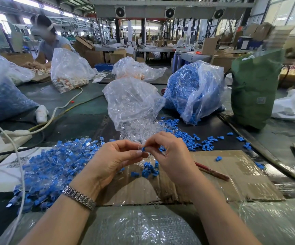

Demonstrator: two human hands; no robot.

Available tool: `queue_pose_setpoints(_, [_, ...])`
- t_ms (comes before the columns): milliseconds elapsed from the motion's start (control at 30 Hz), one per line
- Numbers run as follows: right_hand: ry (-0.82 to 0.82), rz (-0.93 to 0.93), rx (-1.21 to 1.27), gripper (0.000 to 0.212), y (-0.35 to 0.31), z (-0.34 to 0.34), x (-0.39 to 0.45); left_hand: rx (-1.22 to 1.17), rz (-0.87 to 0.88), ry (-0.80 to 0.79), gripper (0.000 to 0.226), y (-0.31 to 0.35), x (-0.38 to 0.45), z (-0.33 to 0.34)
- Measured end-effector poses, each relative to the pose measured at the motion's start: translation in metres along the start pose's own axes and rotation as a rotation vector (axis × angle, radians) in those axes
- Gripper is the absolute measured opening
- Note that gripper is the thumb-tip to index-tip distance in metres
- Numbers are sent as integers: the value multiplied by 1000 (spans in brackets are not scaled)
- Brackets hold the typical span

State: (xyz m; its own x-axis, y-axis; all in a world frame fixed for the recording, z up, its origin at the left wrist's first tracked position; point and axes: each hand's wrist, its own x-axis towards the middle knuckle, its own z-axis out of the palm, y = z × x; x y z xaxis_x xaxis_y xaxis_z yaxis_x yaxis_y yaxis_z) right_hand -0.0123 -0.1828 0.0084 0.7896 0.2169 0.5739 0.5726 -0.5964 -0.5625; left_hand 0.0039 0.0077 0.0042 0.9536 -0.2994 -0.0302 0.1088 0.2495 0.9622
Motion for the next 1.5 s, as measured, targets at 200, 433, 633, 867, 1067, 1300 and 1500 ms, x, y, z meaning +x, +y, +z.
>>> queue_pose_setpoints(200, [-56, 60, 0, 6, -1, 0, -1, 42, 10, -22, 22, -1, -1, -4])
queue_pose_setpoints(433, [-39, 121, 43, 10, -5, -5, -1, 36, 7, -15, 17, -1, 0, -2])
queue_pose_setpoints(633, [-184, 536, -450, 53, 0, -39, -3, -73, 31, 45, 23, -2, 2, -9])
queue_pose_setpoints(867, [-501, 657, -777, 31, -4, -53, -19, -156, 28, 82, 25, 1, 2, -7])
queue_pose_setpoints(1067, [-494, 673, -653, 25, 2, -49, -11, -209, 28, 107, 38, 5, -2, -6])
queue_pose_setpoints(1300, [-533, 647, -48, 21, -18, -52, 5, -189, 66, 108, 24, 6, -2, -8])
queue_pose_setpoints(1500, [-755, 632, 157, 20, -45, -47, 18, -157, 130, 125, 21, 7, -2, -4])
